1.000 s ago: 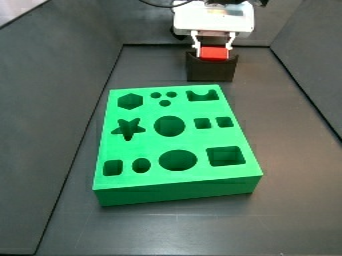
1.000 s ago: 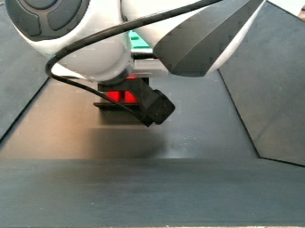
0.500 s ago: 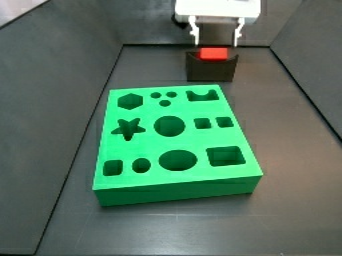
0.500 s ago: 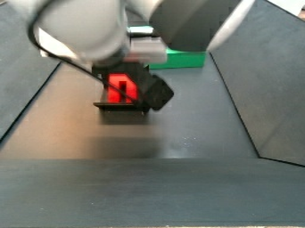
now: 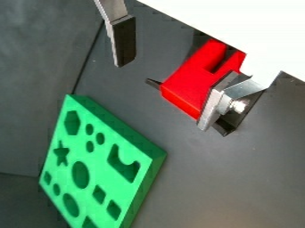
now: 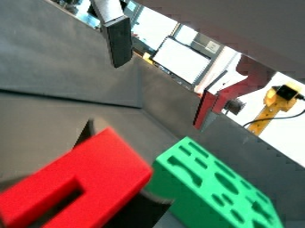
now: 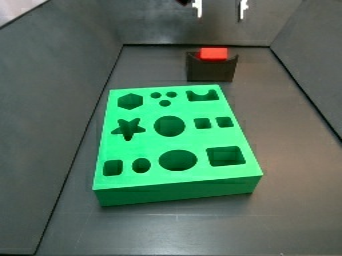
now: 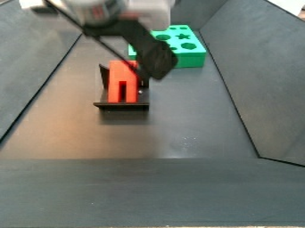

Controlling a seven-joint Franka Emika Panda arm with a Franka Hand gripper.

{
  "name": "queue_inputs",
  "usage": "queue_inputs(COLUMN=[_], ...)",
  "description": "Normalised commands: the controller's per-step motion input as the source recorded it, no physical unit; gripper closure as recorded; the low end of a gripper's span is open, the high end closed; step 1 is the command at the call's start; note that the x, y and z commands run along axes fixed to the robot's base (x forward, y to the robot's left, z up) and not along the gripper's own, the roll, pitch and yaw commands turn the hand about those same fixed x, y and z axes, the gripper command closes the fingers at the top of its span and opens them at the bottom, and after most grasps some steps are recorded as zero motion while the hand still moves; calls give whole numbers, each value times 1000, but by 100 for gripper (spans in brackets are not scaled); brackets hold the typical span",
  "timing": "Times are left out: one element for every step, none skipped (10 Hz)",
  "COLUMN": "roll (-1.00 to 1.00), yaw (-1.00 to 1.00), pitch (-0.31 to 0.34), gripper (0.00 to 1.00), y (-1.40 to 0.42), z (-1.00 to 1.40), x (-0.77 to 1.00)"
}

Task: Pick up the double-square object. Move up. Place the double-square object on the fixture. Regrasp the double-square object. Move to above the board. Insert the double-square object.
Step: Regrasp the double-square object.

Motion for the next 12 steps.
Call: queue_inputs(roll=[1000, 1000, 1000, 1000, 1000, 1000, 1000, 1000, 1000, 1000, 1000, 1000], yaw=[40, 40, 39, 38, 37, 37, 37, 37, 37, 38, 38, 39], pitch=[62, 61, 52, 45, 41, 43, 48, 47, 44, 39, 35, 32], gripper=[0, 0, 0, 0, 0, 0, 0, 0, 0, 0, 0, 0], y=[-808, -766, -640, -479, -245, -94, -38, -40, -40, -27, -25, -21], z=[816, 745, 614, 418, 134, 43, 37, 25, 17, 8, 4, 8], x=[-135, -118, -116, -111, -66, -22, 2, -1, -10, -15, -18, -19])
